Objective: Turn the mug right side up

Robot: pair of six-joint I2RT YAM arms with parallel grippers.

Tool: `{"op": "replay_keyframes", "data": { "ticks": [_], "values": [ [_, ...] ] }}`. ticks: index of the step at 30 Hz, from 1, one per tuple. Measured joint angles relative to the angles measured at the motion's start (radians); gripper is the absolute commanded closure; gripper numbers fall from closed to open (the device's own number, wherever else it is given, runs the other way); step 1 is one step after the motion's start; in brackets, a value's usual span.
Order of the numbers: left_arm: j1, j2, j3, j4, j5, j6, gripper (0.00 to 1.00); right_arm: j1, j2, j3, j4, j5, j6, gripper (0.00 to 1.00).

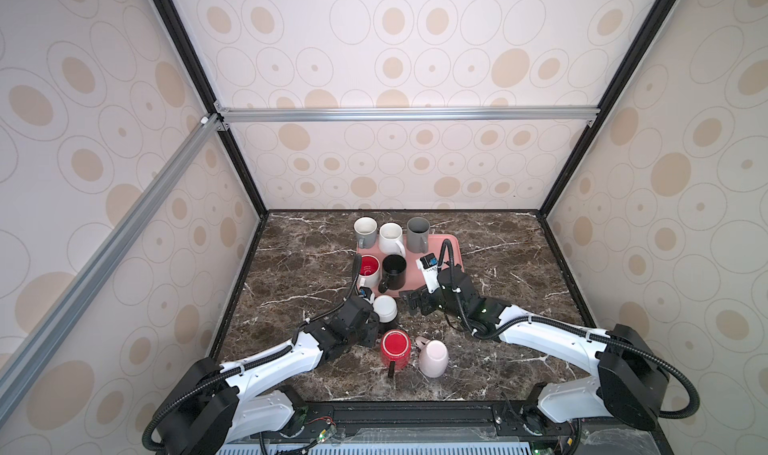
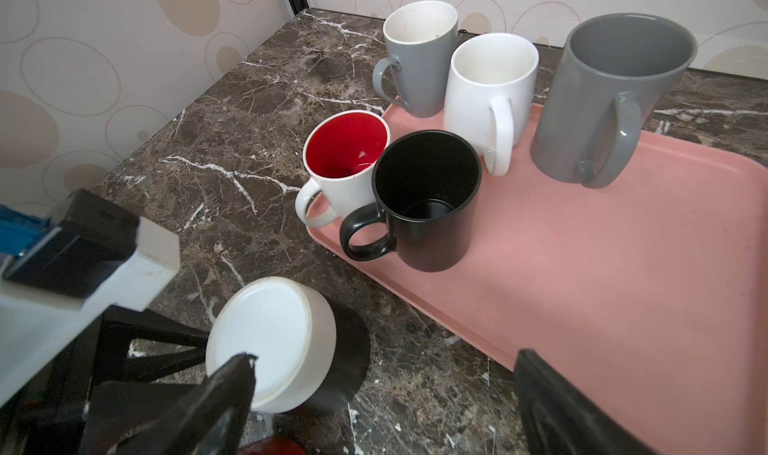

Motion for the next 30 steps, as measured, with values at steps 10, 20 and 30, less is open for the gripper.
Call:
{"op": "replay_keyframes", "data": {
  "ticks": [10,20,30],
  "values": [
    [-0.018,0.025,-0.008,0.077,-0.042,0.032,0.68,-0.006,-0.006,-0.007,0.006,-0.005,0.008,0.01],
    [-0.067,0.038,-0.012,0.099,-0.098,0.051,0.82,-0.013,-0.014,-0.024,0.017,-0.016,0.019,0.01],
    [-0.093,0.022,-0.013,0.063,-0.161,0.050,1.00,-0.018,-0.025,-0.029,0.021,-0.019,0.032,0.01]
  ]
}}
